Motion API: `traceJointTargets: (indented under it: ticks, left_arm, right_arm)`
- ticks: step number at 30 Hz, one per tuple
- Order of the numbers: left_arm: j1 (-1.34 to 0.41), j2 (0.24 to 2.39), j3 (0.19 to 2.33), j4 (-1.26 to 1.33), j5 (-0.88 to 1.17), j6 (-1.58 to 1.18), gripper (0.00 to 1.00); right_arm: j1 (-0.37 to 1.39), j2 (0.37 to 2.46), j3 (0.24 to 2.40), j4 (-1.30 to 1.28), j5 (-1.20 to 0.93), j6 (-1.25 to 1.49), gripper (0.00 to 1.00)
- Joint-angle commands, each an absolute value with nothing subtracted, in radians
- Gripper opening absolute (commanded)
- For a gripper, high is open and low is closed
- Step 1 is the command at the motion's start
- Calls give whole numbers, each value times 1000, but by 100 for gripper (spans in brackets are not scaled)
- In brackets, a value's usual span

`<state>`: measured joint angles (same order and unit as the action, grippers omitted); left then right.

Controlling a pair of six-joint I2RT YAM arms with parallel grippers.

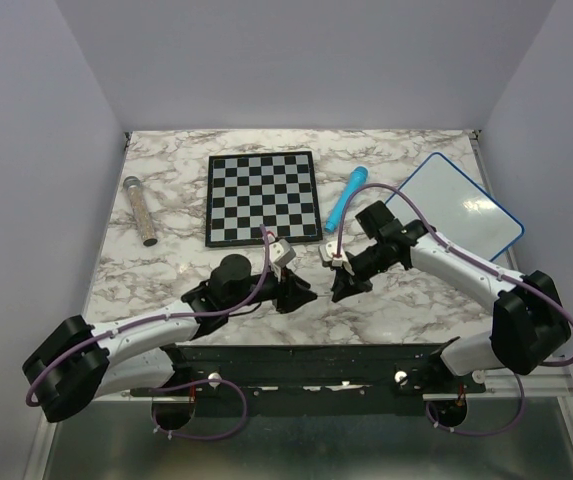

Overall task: Write a sentence on the whiteboard
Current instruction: Pass from the left arm to the right, then pass from the right arm to the left

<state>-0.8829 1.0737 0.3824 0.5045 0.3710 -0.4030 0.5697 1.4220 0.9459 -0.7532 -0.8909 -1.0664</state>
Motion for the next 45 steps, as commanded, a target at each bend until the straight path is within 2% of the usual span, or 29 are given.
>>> traceJointTargets:
  ticks: [1, 7, 20, 24, 31, 45]
  left_arm:
    - [-882, 1103, 446, 434, 417, -371, 46]
    - [-882, 1160, 497, 388, 474, -359, 48]
    - [-882, 1160, 520, 308, 503, -325, 43]
    - [-882, 1163, 512, 348, 497, -353, 43]
    - [-882, 1114, 405, 598, 440, -451, 43]
    - [-882, 1135, 390, 606, 443, -462, 36]
  right_arm:
    - [589, 1402, 946, -769, -907, -1092, 1]
    - [595, 1401, 950, -770, -905, -1094, 1]
    - [595, 1393, 946, -770, -885, -1097, 1]
    - [595, 1394, 950, -772, -890, -1094, 0]
    - [595, 1405, 968, -778, -928, -1065, 1]
    - [594, 1414, 974, -776, -939, -1048, 1]
